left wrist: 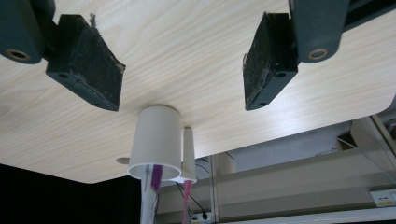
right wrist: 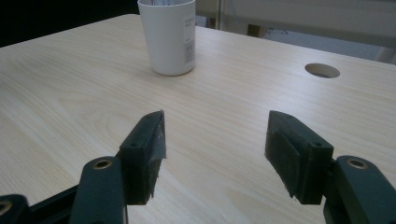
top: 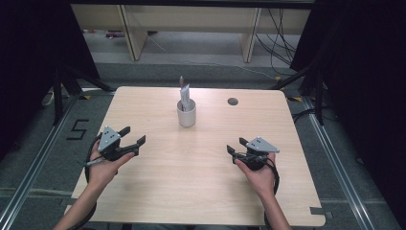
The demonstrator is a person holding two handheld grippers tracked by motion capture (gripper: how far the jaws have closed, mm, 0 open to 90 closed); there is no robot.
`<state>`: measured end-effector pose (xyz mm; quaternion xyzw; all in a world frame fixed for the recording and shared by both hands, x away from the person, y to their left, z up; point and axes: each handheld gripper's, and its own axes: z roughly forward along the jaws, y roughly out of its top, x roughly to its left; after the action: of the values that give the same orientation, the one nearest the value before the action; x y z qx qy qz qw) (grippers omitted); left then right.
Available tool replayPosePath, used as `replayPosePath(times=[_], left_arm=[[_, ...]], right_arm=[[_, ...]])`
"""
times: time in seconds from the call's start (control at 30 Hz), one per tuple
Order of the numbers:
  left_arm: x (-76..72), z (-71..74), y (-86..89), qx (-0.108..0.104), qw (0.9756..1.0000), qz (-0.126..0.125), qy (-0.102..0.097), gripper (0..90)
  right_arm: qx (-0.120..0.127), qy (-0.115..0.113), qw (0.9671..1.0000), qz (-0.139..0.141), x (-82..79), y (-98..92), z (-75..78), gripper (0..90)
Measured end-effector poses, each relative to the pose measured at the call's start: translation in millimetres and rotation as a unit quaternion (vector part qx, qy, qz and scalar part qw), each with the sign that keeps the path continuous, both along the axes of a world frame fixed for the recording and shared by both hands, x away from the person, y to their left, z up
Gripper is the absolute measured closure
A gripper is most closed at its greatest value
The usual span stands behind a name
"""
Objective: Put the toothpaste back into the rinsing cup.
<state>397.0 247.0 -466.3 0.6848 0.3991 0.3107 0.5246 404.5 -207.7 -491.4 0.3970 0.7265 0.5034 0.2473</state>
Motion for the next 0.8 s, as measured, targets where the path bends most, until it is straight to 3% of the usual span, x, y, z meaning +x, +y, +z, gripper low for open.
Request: replayPosePath(times=[0.07, 0.17, 0.37, 0.43, 0.5, 0.53, 0.8], left_arm=[[-3.8, -5.2, 4.1, -0.003, 1.0000, 0.003, 0.001, 27.9], [-11.3, -19.1, 11.2, -0.004, 0.9999, 0.011, 0.002, 27.6], [-20.2, -37.2, 19.3, -0.013, 0.9997, 0.020, 0.010, 27.3], [-20.7, -40.1, 19.8, -0.017, 0.9996, 0.020, 0.007, 27.3], [-23.2, -43.7, 21.0, -0.017, 0.9996, 0.021, 0.009, 27.2], [-23.3, -44.8, 21.2, -0.019, 0.9996, 0.021, 0.008, 27.1], [-24.7, -53.2, 19.4, -0.032, 0.9992, 0.022, -0.001, 26.9]], right_arm=[[-0.003, 0.014, 0.9999, 0.007, -0.3, 0.1, 0.7, 38.8], [-0.015, -0.003, 0.9999, 0.003, 1.0, -0.4, -0.1, 38.8], [-0.011, -0.002, 0.9999, 0.006, 1.3, 0.6, -1.4, 38.8], [-0.012, 0.001, 0.9999, 0.007, 0.9, 0.6, -1.1, 38.8], [0.003, 0.018, 0.9998, -0.002, -1.6, 3.4, -1.6, 38.8], [-0.006, 0.006, 0.9999, 0.008, 1.0, 2.5, -2.2, 38.8], [-0.008, 0.001, 0.9999, 0.011, 1.2, 3.7, -3.2, 38.6]])
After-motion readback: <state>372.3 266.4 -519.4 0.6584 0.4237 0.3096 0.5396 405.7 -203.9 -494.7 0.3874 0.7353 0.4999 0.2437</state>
